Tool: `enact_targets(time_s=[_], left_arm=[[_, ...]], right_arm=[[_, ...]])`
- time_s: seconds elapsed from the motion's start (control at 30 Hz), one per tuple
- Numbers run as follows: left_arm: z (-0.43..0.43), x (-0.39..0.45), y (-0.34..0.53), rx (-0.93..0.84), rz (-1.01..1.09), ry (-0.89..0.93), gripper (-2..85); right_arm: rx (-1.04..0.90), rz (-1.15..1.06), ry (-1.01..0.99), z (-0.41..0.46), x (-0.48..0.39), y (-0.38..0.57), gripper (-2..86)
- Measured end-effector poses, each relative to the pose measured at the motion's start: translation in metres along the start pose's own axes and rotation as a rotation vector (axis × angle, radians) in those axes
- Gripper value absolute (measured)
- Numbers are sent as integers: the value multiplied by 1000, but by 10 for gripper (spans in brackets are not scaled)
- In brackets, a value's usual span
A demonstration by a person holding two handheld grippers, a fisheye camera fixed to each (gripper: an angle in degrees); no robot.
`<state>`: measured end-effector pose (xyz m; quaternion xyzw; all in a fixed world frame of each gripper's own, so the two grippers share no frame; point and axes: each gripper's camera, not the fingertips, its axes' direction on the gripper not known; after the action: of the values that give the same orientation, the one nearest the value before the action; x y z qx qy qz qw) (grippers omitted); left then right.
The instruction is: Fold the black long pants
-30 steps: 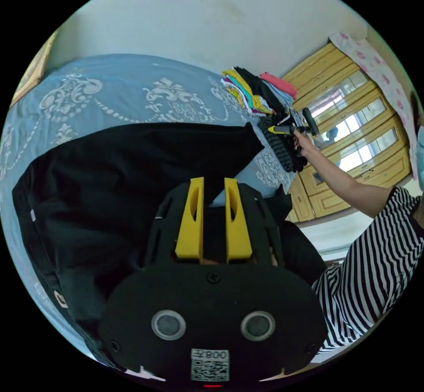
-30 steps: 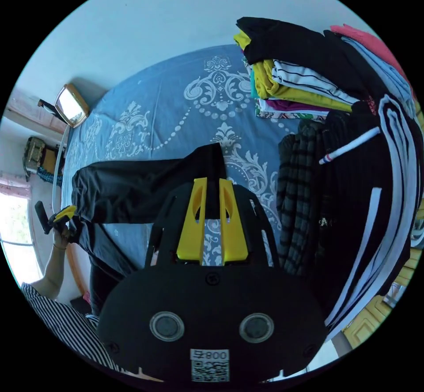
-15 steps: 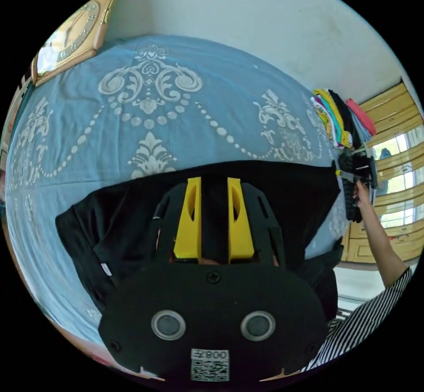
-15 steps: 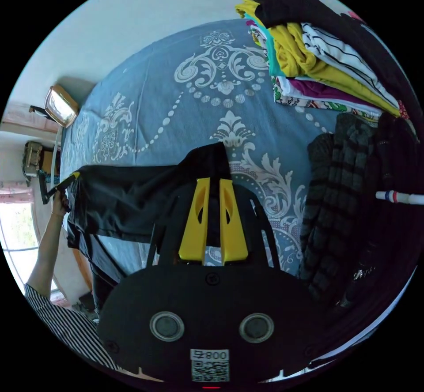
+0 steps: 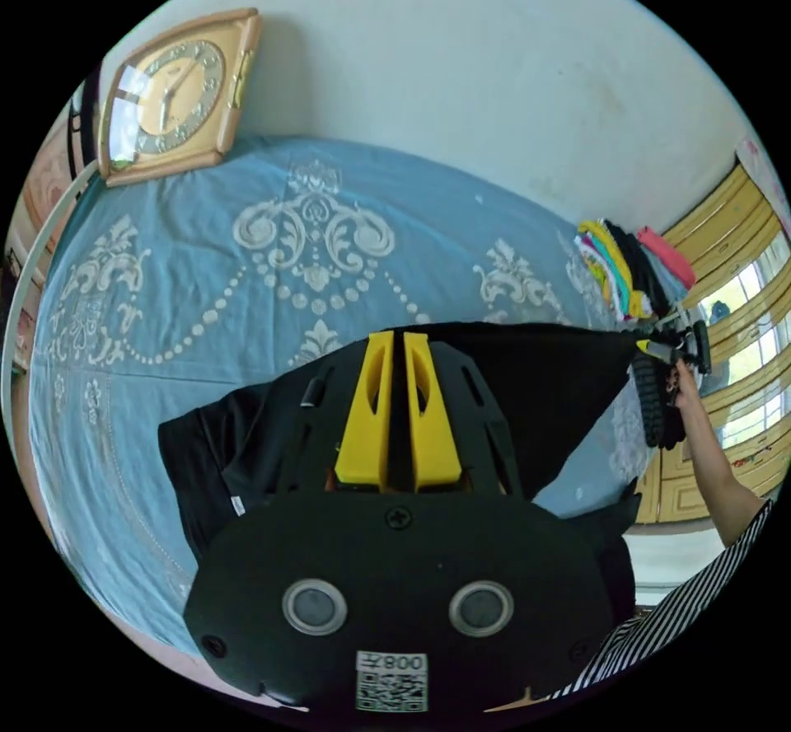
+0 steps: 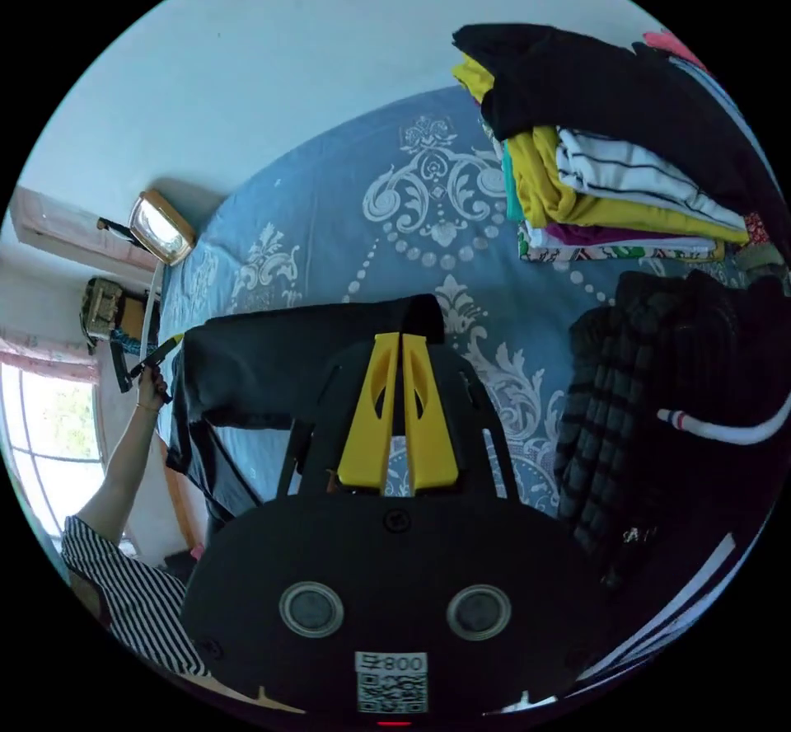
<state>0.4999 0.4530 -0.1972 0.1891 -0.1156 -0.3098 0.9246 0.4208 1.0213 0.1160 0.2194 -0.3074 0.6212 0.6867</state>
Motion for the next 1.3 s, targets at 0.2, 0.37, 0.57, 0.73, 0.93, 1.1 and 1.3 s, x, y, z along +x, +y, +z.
enact_targets(time_s=[0.2, 0.37, 0.57, 0.73, 0.93, 1.1, 1.3], left_arm=[[-46, -16, 30, 38, -13, 8, 75], [-97, -69, 82, 26, -142, -81, 102], [-108, -137, 119, 12, -401, 33, 78], [-124, -144, 114, -3, -390, -52, 18], [-176, -162, 120, 161, -422, -108, 17], [-189, -178, 122, 170, -399, -55, 78], [-158, -195, 103, -38, -384, -119, 77]], right_arm=[[35, 131, -15, 0, 34, 22, 40], [-10, 26, -3, 10, 22, 68, 57], [-7, 35, 68, 17, 10, 82, 43], [-27, 25, 90, 11, 9, 88, 12], [-18, 33, 61, 0, 11, 102, 5], [19, 64, 51, -18, 11, 115, 12], [7, 92, 37, -23, 14, 127, 13]])
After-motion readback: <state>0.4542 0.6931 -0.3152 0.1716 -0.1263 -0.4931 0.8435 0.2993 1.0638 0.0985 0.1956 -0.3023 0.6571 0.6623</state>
